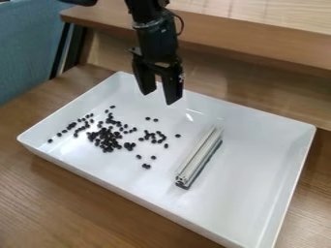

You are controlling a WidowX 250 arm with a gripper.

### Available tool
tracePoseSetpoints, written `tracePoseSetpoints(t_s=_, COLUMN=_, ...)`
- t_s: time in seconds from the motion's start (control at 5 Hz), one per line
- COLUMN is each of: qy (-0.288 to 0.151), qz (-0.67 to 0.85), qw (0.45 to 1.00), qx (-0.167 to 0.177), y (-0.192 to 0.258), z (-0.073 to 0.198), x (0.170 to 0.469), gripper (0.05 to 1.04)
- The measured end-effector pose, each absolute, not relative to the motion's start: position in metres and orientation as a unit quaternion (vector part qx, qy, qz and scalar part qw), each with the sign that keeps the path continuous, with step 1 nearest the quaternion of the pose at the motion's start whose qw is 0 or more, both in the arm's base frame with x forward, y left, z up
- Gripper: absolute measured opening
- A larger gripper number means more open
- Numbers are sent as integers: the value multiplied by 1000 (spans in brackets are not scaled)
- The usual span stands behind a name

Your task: Sweep into pile

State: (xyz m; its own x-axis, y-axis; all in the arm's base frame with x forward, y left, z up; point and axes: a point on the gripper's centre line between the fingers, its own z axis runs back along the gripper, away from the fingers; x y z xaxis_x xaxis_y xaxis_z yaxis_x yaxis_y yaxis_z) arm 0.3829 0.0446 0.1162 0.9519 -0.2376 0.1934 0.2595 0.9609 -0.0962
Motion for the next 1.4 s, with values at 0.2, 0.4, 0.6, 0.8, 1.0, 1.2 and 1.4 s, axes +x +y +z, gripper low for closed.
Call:
tracePoseSetpoints(t_s=0.2, qy=-68, qz=-123, qw=988, qx=-68, y=44, z=99, x=381, gripper=999)
tracePoseSetpoints(t_s=0.4, qy=-53, qz=-131, qw=987, qx=-75, y=21, z=81, x=382, gripper=999)
tracePoseSetpoints(t_s=0.6, qy=-52, qz=-140, qw=985, qx=-87, y=-3, z=81, x=383, gripper=999)
tracePoseSetpoints(t_s=0.8, qy=-51, qz=-128, qw=985, qx=-101, y=-14, z=81, x=383, gripper=999)
tracePoseSetpoints(t_s=1.0, qy=-46, qz=-113, qw=987, qx=-103, y=-23, z=80, x=382, gripper=999)
tracePoseSetpoints(t_s=1.2, qy=-39, qz=-101, qw=990, qx=-93, y=-29, z=77, x=380, gripper=999)
tracePoseSetpoints(t_s=1.4, qy=-37, qz=-98, qw=991, qx=-85, y=-35, z=75, x=379, gripper=999)
